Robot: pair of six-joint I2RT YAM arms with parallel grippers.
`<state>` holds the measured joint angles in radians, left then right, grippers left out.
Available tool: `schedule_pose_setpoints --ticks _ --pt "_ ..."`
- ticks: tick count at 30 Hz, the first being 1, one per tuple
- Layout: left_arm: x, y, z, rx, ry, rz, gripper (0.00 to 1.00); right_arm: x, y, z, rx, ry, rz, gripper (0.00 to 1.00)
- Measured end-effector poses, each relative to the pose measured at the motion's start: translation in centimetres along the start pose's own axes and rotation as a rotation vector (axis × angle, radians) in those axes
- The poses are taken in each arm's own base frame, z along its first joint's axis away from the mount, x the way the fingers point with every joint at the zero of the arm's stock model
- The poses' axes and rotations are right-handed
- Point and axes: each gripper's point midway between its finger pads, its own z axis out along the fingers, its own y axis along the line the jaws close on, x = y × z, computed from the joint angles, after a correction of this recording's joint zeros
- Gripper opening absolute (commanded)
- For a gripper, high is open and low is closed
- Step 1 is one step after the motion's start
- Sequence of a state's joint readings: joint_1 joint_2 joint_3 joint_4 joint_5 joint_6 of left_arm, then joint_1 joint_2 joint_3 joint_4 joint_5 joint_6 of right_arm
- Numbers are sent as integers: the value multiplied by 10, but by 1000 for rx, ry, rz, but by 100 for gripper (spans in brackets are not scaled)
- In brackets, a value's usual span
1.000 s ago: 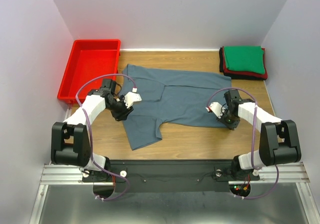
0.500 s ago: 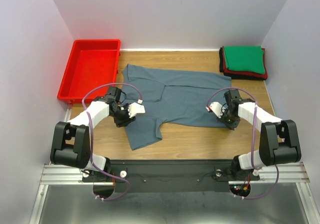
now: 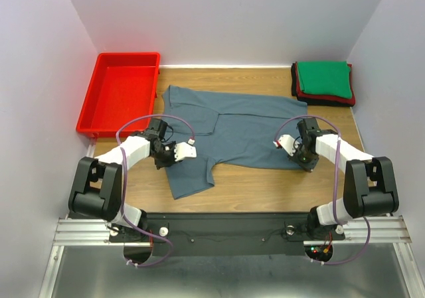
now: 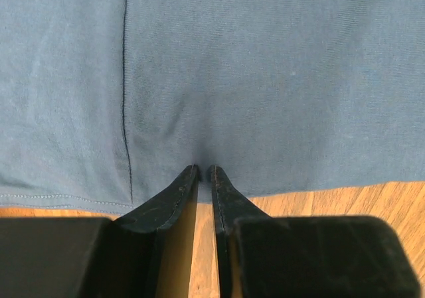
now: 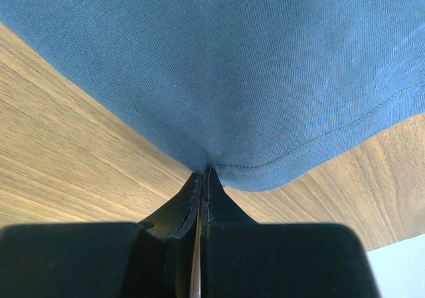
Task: Fold and stack the t-shirts
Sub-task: Fold the tshirt
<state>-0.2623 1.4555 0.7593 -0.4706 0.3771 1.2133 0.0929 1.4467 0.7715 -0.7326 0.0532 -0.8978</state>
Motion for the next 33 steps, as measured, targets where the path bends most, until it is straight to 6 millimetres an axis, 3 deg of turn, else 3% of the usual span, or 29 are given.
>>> schedule_pose_setpoints --ticks 5,11,18,25,29,33 --pt "1 -2 0 1 0 12 0 0 0 0 0 1 0 1" --pt "4 -19 -8 52 13 9 0 4 4 -8 -5 4 -2 1" --pt "-2 -37 -34 87 4 6 0 4 4 -33 16 -25 -8 0" --pt "-3 -53 -49 125 7 -10 0 12 16 -45 -15 -20 -27 1" --pt "-13 -42 -63 124 -6 -30 0 11 13 -53 -29 -18 -28 1" --pt "-29 -5 -80 85 -42 -54 0 -4 -12 -66 -3 -46 -23 1"
